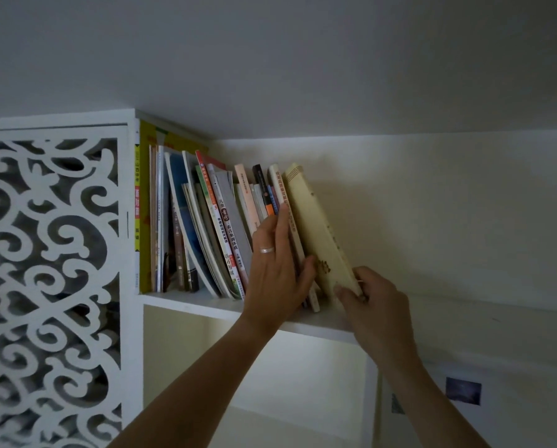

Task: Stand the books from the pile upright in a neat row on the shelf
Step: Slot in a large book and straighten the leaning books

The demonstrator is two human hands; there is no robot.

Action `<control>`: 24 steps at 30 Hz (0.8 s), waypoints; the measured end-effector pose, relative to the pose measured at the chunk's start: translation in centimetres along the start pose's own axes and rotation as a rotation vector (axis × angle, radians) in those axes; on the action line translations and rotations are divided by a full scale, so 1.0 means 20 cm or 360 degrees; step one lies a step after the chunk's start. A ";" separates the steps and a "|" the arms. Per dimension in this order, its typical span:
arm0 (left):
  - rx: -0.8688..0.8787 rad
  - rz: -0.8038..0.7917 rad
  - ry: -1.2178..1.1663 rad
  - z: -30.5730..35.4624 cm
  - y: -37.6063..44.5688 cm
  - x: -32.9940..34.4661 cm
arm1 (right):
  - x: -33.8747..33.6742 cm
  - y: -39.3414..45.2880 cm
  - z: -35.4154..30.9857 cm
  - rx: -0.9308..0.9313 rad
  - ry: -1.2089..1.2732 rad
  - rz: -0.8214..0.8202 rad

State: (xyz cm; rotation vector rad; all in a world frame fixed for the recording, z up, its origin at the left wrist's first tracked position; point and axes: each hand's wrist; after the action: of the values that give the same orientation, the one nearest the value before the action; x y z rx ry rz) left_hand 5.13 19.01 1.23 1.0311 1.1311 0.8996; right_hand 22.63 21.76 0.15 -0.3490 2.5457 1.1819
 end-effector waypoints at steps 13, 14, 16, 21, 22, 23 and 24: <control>0.0137 0.0229 0.0243 0.02 0.00 0.00 | -0.37 0.28 -0.05 -0.0521 -0.0866 0.0609; 0.0174 0.0206 0.0276 0.02 0.00 0.00 | -0.41 0.28 -0.05 -0.0525 -0.0978 0.0625; 0.0256 0.0132 0.0382 0.02 0.00 0.01 | -0.47 0.27 -0.05 -0.0528 -0.1100 0.0636; 0.0542 -0.0352 0.0585 0.14 0.06 0.05 | -0.51 0.24 -0.06 -0.0580 -0.1084 0.0395; 0.0507 -0.0505 0.0524 0.19 0.08 0.06 | -0.52 0.24 -0.06 -0.0598 -0.1079 0.0387; 0.0448 -0.0671 0.0432 0.23 0.09 0.07 | -0.51 0.26 -0.06 -0.0592 -0.1040 0.0400; 0.0390 -0.0812 0.0328 0.27 0.08 0.08 | -0.50 0.27 -0.06 -0.0589 -0.0993 0.0419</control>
State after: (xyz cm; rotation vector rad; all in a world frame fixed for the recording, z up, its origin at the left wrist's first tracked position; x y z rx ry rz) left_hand 10.60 20.09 2.96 0.7946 1.6167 0.4710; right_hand 29.83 25.18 8.44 0.2567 1.8671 1.5617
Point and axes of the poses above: each hand's wrist, its own y-axis towards the middle knuckle, its own x-axis out of the palm, z = x × y, and after that the axes turned 8 degrees about -z, right-handed
